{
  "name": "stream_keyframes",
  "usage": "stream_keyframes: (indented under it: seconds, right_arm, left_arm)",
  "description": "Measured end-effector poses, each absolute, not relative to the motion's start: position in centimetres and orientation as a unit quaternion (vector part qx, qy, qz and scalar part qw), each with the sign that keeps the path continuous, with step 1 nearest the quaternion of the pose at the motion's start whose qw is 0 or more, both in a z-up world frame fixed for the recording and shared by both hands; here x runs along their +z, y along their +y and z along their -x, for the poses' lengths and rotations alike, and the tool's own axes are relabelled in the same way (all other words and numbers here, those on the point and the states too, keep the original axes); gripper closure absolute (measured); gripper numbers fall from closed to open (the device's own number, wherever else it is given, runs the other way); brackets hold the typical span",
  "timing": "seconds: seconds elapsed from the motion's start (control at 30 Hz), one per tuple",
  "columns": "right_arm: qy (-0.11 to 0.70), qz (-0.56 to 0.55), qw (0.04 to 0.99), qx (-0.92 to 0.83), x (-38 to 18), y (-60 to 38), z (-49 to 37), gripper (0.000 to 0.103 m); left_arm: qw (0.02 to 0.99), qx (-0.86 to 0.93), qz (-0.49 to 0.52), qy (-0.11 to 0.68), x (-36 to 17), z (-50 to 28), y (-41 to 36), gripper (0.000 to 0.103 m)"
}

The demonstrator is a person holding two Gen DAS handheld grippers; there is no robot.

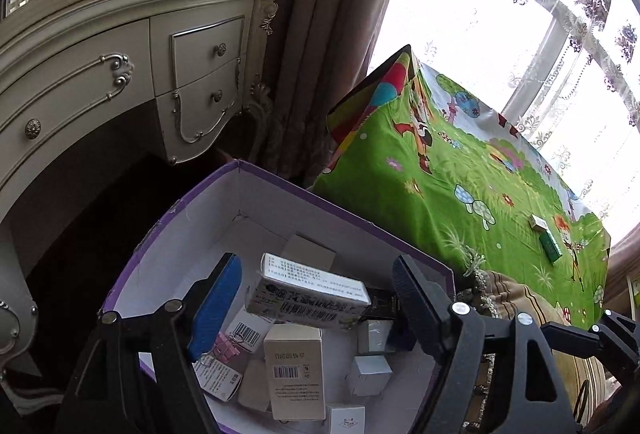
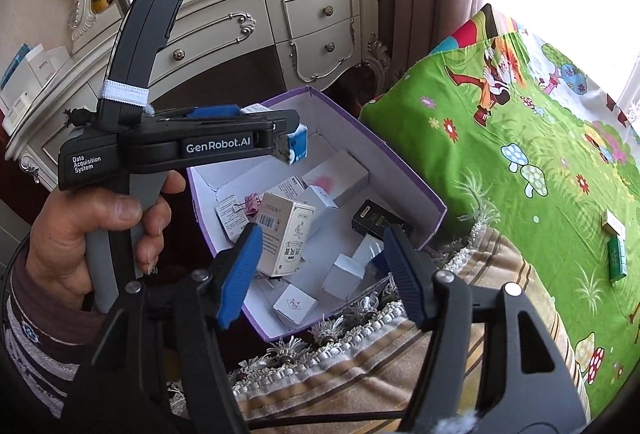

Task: Organize rigid objects
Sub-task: 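Open both tools to drop the two boxes into the storage box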

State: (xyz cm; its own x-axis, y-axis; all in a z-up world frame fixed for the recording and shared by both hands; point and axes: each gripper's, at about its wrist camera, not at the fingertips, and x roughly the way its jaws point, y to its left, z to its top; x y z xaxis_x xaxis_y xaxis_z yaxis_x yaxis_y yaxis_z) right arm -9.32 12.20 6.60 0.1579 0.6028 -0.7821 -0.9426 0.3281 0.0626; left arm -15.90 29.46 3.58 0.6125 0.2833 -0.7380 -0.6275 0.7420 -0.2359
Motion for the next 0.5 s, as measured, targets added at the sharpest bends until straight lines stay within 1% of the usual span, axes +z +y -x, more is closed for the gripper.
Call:
stream_keyframes:
  seconds: [0.1, 0.5]
  right_arm:
    - [0.37, 0.229, 0.729, 0.529, 6.69, 12.14, 9.24, 0.034]
    - [0.365, 0.227, 0.737, 0.522, 6.96, 11.72, 8.92, 0.033]
  left_arm:
    - [0.864, 0.265, 0.242, 0.353, 3.67, 15.81, 29.42, 0.02]
    - [0.863, 0.262, 0.245, 0.355, 3.49, 15.58, 29.3, 0.02]
